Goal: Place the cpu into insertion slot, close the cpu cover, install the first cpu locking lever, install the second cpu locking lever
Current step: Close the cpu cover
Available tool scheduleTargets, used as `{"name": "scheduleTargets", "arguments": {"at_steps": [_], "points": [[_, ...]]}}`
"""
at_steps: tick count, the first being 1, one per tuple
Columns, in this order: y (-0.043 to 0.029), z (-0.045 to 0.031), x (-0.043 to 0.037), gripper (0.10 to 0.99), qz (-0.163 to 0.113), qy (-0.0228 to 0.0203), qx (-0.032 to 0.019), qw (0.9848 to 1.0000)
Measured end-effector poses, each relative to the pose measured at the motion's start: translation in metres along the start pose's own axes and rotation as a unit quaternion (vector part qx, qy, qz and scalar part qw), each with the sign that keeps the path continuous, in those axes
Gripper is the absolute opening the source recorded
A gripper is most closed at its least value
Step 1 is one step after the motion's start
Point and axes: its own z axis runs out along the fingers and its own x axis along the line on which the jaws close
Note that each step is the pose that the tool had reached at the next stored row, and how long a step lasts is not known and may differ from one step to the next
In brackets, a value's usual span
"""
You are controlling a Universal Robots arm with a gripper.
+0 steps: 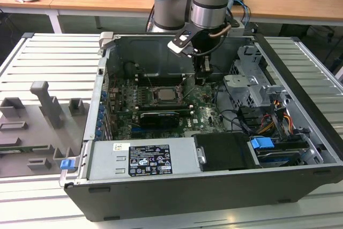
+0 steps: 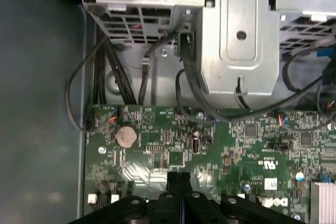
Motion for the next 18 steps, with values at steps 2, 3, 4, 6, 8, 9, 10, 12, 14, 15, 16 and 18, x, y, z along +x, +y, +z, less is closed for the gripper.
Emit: {"name": "scheduleTargets", "arguments": {"at_steps": [2,3,4,6,8,9,10,12,14,15,16,18], "points": [[-0.0015,0.0000,0.0001,0.106,0.000,0.0001,0.0000,1.0000],[-0.0026,0.0000,0.0002,0.106,0.000,0.0001,0.0000,1.0000],[-0.0035,-0.0001,0.0002,0.106,0.000,0.0001,-0.0001,1.0000],[-0.0044,-0.0001,0.0002,0.106,0.000,0.0001,0.0000,1.0000],[-0.0066,-0.0002,0.0003,0.106,0.000,0.0001,0.0000,1.0000],[-0.0071,-0.0002,0.0003,0.106,0.000,0.0001,0.0000,1.0000],[-0.0080,-0.0003,0.0003,0.106,0.000,0.0001,0.0000,1.0000],[-0.0089,-0.0003,0.0004,0.106,0.000,0.0001,0.0000,1.0000],[-0.0098,-0.0003,0.0004,0.106,0.000,0.0001,0.0000,1.0000],[-0.0107,-0.0004,0.0004,0.106,0.000,0.0001,0.0000,1.0000],[-0.0113,-0.0004,0.0004,0.106,0.000,0.0001,0.0000,1.0000],[-0.0127,-0.0004,0.0005,0.106,0.000,0.0001,-0.0001,1.0000]]}}
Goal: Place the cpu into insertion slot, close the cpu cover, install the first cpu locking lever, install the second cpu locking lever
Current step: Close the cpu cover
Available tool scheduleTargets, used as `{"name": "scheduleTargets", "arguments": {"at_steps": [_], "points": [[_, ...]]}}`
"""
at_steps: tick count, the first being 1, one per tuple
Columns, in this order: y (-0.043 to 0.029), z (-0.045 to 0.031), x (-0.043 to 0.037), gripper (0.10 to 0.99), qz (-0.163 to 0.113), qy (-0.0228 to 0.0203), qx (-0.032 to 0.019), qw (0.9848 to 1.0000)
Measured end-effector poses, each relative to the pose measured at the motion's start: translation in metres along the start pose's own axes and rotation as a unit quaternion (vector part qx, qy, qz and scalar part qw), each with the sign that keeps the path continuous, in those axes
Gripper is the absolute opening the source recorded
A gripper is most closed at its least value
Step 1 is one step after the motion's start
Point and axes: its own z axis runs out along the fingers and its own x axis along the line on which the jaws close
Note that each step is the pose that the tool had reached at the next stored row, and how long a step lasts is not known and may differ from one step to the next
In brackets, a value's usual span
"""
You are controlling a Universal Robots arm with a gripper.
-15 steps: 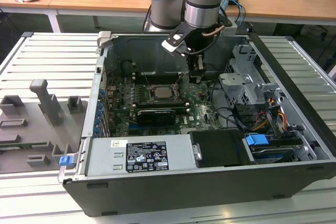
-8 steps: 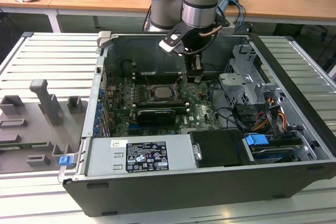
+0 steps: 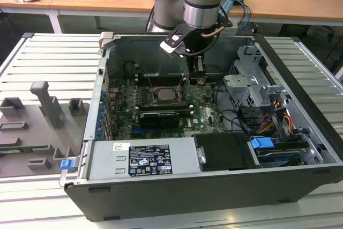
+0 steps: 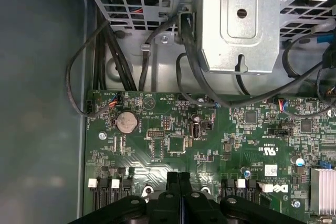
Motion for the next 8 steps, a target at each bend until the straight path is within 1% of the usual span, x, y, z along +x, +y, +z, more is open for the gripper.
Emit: {"name": "scheduleTargets", "arguments": {"at_steps": [8], "points": [[-0.0031,-0.0001,0.0001,0.106,0.000,0.0000,0.0000,1.0000]]}}
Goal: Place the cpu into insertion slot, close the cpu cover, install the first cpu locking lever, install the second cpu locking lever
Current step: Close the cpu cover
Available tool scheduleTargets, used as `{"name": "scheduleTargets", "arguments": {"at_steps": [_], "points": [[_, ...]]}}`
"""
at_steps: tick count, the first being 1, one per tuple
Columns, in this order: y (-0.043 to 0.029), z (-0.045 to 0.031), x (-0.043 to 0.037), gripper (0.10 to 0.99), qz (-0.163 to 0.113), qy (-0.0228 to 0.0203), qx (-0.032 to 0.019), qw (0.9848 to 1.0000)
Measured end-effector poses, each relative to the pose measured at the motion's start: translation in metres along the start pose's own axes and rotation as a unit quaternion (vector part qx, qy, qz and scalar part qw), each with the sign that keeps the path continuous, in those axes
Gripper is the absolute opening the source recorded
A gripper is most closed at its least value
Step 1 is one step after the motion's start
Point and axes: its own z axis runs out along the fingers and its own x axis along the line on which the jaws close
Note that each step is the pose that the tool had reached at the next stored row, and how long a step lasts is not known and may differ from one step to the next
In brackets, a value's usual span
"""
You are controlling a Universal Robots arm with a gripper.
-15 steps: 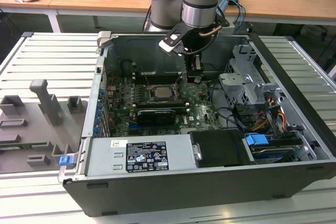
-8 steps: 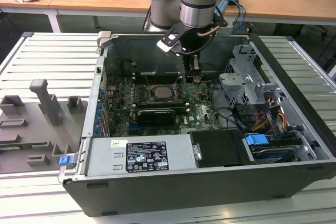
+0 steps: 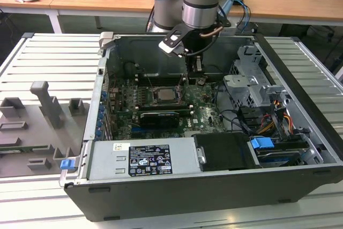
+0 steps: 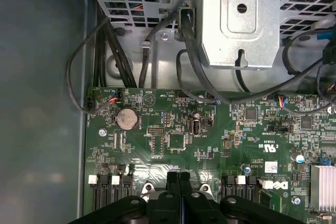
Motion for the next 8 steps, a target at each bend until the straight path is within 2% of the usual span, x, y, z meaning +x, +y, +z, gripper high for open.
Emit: {"name": "scheduleTargets", "arguments": {"at_steps": [8], "points": [[-0.0027,-0.0001,0.0001,0.106,0.000,0.0000,0.0000,1.0000]]}}
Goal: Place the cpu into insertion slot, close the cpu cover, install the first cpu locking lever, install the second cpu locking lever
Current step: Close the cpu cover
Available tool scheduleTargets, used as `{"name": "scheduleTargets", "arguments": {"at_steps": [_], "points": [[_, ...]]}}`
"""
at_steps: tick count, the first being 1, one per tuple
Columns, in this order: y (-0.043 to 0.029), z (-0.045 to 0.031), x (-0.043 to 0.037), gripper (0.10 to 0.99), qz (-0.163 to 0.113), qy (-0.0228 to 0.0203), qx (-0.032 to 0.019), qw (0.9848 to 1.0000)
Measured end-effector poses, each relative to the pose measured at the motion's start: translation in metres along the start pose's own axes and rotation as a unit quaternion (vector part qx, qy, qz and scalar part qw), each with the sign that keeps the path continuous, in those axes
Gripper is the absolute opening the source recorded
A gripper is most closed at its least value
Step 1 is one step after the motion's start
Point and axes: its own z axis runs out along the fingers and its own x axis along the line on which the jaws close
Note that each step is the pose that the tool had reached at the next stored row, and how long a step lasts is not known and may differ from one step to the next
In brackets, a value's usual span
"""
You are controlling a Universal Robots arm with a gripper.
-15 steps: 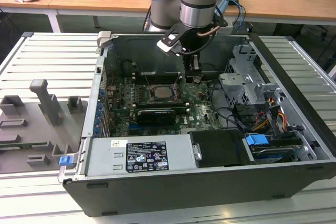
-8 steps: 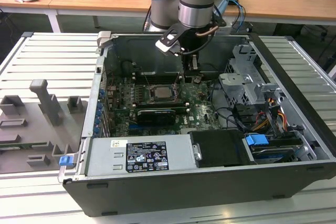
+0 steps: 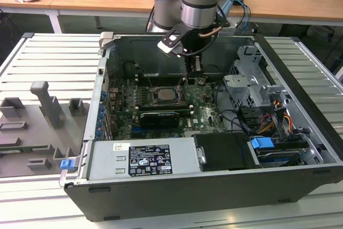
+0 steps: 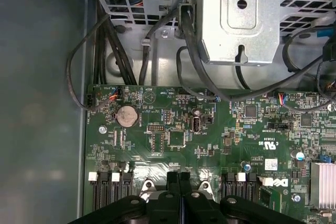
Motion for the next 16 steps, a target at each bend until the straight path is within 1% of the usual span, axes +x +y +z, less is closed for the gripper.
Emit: {"name": "scheduleTargets", "arguments": {"at_steps": [16], "points": [[-0.0069,-0.0003,0.0002,0.106,0.000,0.0000,0.0000,1.0000]]}}
